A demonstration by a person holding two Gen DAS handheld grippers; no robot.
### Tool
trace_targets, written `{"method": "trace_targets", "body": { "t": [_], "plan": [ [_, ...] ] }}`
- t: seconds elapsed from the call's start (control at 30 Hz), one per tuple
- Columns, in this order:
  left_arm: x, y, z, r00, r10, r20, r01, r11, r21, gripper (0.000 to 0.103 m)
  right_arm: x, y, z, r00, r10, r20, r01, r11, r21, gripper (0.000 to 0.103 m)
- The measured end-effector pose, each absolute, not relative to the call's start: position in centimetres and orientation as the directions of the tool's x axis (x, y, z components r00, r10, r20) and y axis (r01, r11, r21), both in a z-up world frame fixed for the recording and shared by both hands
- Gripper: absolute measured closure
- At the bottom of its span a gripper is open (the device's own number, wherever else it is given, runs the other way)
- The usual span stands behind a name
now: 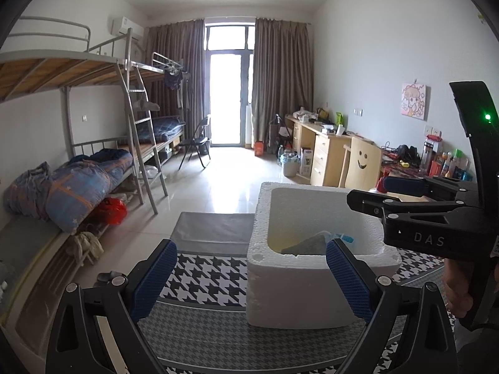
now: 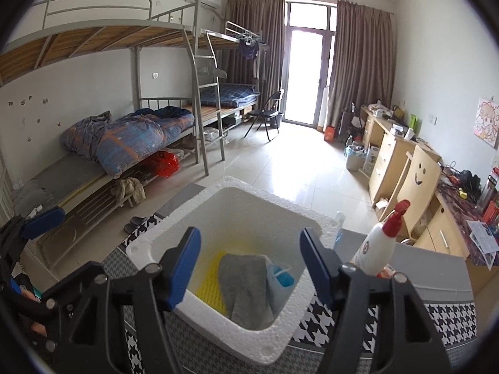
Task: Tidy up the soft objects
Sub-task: 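Move both tools back from the foam box toward the table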
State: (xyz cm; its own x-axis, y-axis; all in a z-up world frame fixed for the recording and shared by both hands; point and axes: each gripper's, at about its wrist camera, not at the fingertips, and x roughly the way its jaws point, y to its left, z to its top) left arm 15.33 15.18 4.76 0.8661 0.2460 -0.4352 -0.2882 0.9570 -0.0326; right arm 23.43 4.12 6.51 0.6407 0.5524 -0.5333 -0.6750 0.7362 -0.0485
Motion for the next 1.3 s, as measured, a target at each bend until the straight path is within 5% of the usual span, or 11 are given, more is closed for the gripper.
{"method": "trace_targets", "body": {
  "t": [0.53, 1.3],
  "plan": [
    [13.7, 12.3, 6.1, 0.873, 0.265, -0.41, -0.291, 0.957, -0.001, 0.006, 20.6, 0.9, 8.2, 0.665, 0.576, -0.475, -0.677, 0.734, -0.06, 0.009],
    [11.9, 8.0, 7.8, 0.905, 0.237, -0.353, -0.243, 0.97, 0.029, 0.003, 17.4, -4.6, 9.4, 0.71, 0.571, -0.413, -0.648, 0.759, -0.065, 0.008]
  ]
}}
